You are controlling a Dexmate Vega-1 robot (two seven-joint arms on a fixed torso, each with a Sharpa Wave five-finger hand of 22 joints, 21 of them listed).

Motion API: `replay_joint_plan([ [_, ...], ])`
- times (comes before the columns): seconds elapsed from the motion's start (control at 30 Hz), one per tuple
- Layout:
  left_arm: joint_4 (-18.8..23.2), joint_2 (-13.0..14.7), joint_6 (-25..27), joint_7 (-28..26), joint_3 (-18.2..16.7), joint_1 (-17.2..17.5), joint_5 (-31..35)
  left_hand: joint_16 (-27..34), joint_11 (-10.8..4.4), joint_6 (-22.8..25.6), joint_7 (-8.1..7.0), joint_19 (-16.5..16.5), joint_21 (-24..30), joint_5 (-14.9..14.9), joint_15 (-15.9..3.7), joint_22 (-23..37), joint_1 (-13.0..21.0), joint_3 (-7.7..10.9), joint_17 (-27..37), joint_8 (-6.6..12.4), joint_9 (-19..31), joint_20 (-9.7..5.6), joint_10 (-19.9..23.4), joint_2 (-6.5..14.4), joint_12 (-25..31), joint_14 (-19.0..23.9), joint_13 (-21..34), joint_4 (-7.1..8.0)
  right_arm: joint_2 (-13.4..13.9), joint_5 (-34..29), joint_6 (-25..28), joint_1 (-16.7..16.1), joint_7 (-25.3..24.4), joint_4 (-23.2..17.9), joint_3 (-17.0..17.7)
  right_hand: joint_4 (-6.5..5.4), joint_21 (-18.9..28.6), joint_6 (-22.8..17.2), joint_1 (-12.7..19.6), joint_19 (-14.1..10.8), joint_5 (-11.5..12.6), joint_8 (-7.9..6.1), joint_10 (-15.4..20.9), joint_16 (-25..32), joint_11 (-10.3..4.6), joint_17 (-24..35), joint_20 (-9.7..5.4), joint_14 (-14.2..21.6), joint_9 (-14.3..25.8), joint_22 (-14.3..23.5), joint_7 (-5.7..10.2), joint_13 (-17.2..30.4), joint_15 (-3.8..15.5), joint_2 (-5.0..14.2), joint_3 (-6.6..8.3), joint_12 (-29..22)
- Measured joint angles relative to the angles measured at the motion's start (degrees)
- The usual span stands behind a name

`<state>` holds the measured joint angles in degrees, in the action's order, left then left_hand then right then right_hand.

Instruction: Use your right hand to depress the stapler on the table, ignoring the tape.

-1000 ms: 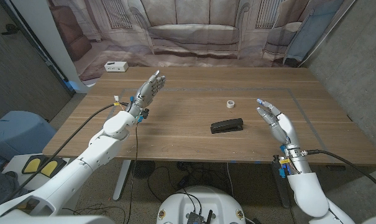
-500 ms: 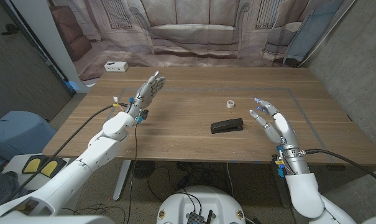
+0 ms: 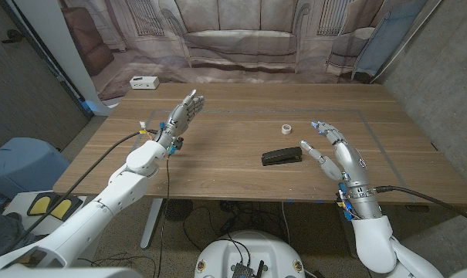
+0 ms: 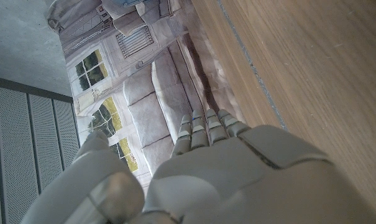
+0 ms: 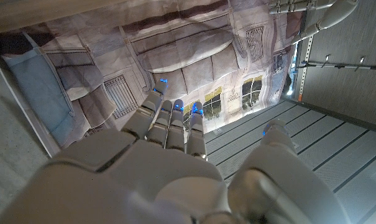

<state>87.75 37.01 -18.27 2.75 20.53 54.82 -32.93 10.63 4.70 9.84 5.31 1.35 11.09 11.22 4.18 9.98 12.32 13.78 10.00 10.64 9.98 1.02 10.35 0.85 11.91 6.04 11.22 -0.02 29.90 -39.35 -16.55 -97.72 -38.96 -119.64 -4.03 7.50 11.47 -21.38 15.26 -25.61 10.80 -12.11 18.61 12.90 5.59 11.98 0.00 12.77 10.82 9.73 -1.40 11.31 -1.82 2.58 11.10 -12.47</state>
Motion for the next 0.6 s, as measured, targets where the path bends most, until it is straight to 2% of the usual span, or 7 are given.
replay_joint_plan([
  [0.27,0.21,0.12,-0.23,0.13,-0.22,0.43,-0.20,0.00,0.00,-0.01,0.00,0.00,0.00,0.00,0.00,0.00,0.29,0.00,0.00,0.00,0.00,0.00,0.00,0.29,0.00,0.00,0.00,0.00,1.99,-5.57,6.72,-0.32,-2.38,-1.79,-1.72,0.00,0.00,-0.31,0.00,0.00,0.00,0.00,-0.20,0.00,-0.80,0.16,0.00,0.31,0.00,0.00,0.30,0.00,0.31,0.00,0.00,0.00],
  [0.43,0.26,0.20,-0.47,0.21,-0.37,0.64,-0.39,0.00,0.00,-0.01,0.00,0.00,0.00,-0.22,0.21,0.00,0.29,-0.25,0.00,0.00,0.00,0.00,0.00,0.29,0.00,0.21,0.00,-0.24,4.47,-8.06,10.57,-0.28,-2.71,-3.53,-3.42,-0.25,-0.24,-0.30,-0.39,0.00,0.00,0.00,-0.10,0.00,-0.96,0.16,0.00,0.20,0.00,0.00,0.33,0.00,0.42,-0.39,-0.26,0.01],
  [0.6,0.27,0.23,-0.60,0.34,-0.44,0.74,-0.54,0.00,0.00,-0.01,0.00,0.00,0.00,-0.22,0.21,0.00,0.29,-0.25,0.00,0.00,0.00,0.00,0.00,0.29,0.00,0.21,0.00,-0.24,6.20,-10.13,14.23,0.03,-2.30,-4.60,-4.61,-0.25,-0.24,-0.55,-0.43,0.03,-0.22,0.00,-0.19,-0.22,-1.23,0.15,0.03,0.00,0.00,0.00,1.15,0.00,0.62,-0.39,-0.25,0.50],
])
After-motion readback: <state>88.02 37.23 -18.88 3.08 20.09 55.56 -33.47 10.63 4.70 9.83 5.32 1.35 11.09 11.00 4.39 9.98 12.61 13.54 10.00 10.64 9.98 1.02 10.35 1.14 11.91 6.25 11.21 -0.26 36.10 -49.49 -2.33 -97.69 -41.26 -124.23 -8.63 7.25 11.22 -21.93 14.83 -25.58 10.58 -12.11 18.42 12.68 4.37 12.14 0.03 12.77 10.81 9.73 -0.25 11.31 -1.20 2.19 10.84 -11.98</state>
